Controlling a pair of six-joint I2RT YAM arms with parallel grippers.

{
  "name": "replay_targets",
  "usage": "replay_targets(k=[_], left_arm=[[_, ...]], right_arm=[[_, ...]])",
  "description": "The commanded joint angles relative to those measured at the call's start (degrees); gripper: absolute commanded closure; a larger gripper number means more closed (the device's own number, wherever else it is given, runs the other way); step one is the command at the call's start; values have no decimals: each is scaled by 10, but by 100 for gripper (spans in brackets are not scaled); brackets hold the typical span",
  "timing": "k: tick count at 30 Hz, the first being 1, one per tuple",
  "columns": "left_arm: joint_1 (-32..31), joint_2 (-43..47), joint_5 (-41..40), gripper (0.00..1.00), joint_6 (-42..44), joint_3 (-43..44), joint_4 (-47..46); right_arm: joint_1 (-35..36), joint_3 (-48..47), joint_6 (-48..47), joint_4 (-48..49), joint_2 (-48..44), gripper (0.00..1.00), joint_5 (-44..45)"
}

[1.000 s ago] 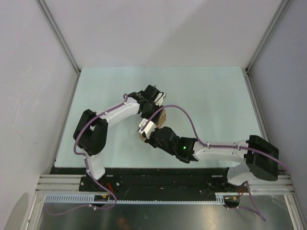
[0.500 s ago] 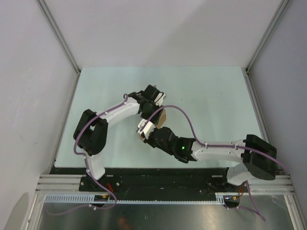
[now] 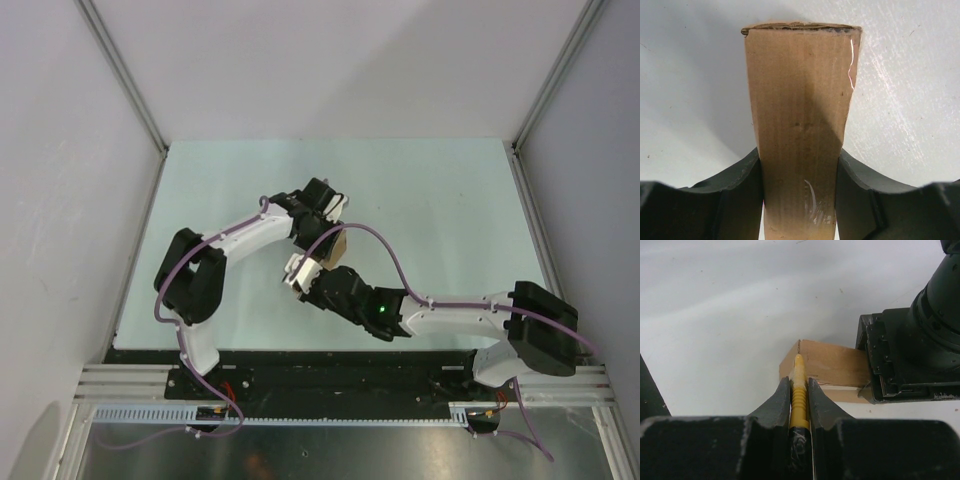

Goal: Unpack the express box

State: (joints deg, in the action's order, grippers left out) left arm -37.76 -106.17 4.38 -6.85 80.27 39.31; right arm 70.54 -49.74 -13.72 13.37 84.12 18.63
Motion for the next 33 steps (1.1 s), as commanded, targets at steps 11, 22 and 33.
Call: replay_targets(k=[11, 22, 33], left_arm=[[-9, -33, -9, 87, 63, 0, 22], [-16, -43, -20, 92, 86, -2, 22], [-17, -48, -26, 93, 85, 1, 23]], right_arm=[[31, -12, -113, -108, -23, 100, 96], [50, -13, -163, -169, -29, 100, 131], [50, -13, -104, -248, -54, 100, 78]])
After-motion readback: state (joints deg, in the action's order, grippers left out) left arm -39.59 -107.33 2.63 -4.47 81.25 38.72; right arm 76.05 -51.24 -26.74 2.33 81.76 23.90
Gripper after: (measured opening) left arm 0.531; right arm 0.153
